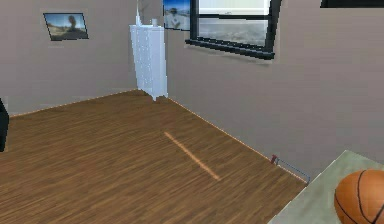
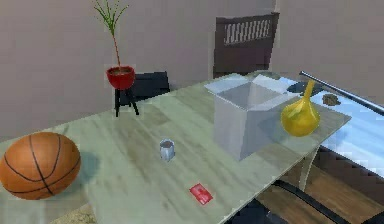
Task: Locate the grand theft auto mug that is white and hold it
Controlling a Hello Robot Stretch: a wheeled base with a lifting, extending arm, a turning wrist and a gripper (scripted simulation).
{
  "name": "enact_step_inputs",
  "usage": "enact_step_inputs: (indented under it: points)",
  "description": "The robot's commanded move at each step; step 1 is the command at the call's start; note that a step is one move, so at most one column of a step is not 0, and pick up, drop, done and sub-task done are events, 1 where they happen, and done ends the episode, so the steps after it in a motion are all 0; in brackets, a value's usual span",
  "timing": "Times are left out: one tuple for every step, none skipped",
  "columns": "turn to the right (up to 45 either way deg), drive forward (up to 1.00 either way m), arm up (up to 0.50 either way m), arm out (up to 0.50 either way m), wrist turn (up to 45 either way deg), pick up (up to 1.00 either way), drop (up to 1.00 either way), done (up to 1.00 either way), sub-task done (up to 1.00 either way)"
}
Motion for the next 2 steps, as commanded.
enact_step_inputs:
  points:
    - [0.0,0.0,0.38,0.0,0.0,0.0,0.0,0.0,0.0]
    - [0.0,0.0,0.0,0.38,0.0,0.0,0.0,0.0,0.0]
